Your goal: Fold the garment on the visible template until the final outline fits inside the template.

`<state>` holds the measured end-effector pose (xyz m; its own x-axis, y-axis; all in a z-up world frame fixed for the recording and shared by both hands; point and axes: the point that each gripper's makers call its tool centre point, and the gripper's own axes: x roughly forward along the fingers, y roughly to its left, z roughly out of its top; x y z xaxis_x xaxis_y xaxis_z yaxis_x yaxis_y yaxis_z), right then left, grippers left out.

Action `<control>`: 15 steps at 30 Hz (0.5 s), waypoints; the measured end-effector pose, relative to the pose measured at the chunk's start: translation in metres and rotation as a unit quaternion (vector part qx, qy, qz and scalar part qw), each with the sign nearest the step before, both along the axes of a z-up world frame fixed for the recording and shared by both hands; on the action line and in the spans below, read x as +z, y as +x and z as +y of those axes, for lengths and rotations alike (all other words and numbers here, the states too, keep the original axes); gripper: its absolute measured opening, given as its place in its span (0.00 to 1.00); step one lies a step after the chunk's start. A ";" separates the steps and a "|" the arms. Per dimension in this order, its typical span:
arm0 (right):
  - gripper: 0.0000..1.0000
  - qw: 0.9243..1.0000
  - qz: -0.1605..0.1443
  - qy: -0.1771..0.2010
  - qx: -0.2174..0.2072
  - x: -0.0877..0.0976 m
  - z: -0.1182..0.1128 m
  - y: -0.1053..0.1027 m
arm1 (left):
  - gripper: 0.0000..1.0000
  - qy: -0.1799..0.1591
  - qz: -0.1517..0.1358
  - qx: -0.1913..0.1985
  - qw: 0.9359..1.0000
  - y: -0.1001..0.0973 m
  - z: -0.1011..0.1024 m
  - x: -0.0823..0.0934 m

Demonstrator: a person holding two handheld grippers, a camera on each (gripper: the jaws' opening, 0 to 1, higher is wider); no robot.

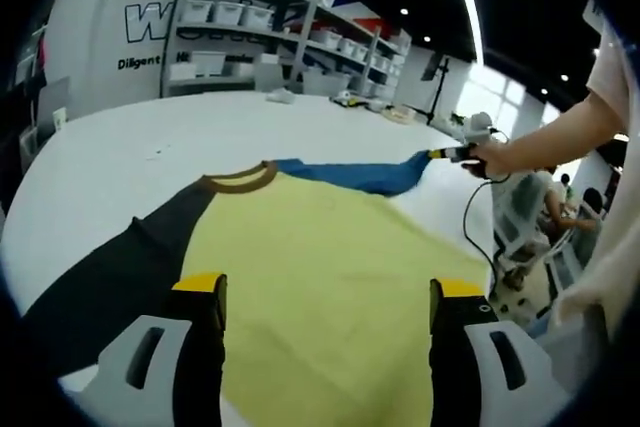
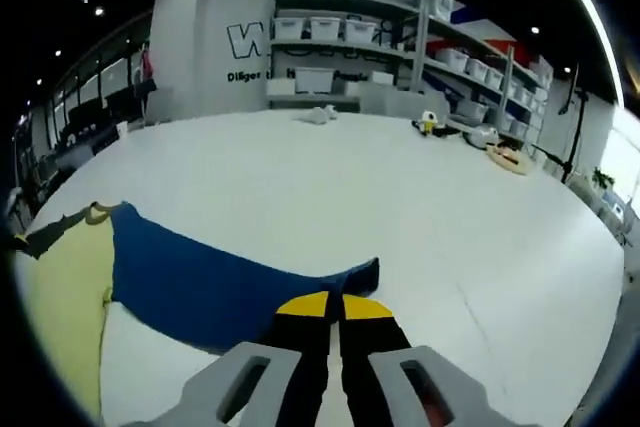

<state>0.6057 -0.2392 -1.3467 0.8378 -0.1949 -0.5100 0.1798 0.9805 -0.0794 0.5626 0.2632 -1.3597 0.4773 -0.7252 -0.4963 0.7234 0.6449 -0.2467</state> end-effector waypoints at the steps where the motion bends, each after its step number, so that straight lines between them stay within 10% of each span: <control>1: 0.00 1.000 -0.011 -0.001 0.005 0.008 0.005 0.004 | 0.87 -0.002 -0.002 0.000 1.000 -0.001 -0.001 0.001; 15: 0.00 0.977 -0.096 -0.045 0.187 0.087 0.134 0.068 | 0.92 -0.017 -0.010 0.017 1.000 -0.012 0.011 0.008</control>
<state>0.6734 -0.1048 -1.2599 0.9378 0.1065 -0.3305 -0.1698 0.9709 -0.1690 0.5508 0.2745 -1.3519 0.5105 -0.7251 -0.4623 0.7066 0.6600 -0.2549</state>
